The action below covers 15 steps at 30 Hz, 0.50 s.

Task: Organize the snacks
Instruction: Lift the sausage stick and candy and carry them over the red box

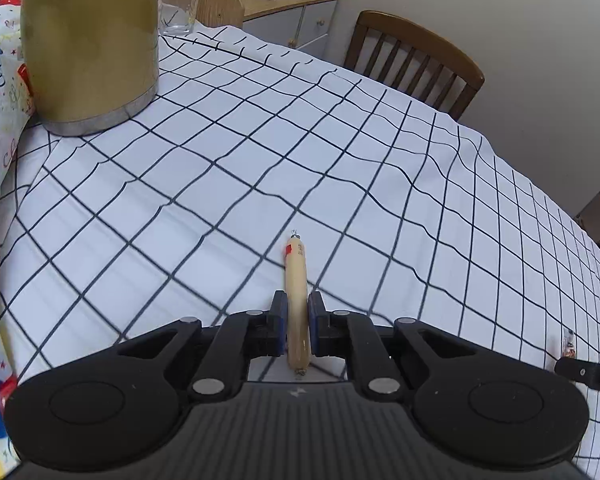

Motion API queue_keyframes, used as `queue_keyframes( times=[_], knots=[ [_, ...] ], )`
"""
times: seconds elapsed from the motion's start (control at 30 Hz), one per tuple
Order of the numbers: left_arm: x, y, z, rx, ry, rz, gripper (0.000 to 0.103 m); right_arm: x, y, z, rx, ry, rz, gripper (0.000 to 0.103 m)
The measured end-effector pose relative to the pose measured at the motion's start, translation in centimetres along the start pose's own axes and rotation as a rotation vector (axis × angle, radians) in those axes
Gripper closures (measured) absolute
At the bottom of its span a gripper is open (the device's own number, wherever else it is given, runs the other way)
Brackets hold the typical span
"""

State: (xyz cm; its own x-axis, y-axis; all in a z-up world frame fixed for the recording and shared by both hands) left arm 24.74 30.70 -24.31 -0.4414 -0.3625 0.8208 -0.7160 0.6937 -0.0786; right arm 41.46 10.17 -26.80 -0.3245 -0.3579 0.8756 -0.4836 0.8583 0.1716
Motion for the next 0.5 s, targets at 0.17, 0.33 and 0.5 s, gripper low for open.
queue_keyframes(
  times=[0.17,0.33,0.5],
  knots=[
    [1.9,-0.2,1.6,-0.016,0.007,0.014,0.092,2.5,0.6,2.8,0.038,0.0,-0.046,0.089],
    [4.6,-1.0,3.5,-0.036,0.014,0.04,0.092,5.2,0.6,5.0,0.059,-0.009,-0.08,0.089],
    [7.8,-2.9,5.4,-0.062,0.024,0.069,0.092,8.2,-0.2,6.7,0.059,-0.028,-0.112,0.089]
  ],
)
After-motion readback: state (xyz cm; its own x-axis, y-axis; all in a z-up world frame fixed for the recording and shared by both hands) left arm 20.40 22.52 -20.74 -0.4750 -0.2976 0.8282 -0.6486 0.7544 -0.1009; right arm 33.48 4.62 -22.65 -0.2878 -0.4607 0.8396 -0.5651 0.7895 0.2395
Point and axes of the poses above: each gripper's, at about its wrist camera, not at the fingertips, and x roughly against the way its jaws point, y to its left, z to its underside, the point moved 8 cm from there along -x, roughly the way its jaws point, and after that the axes turned 9 degrees about -z, right-handed, at the moved point
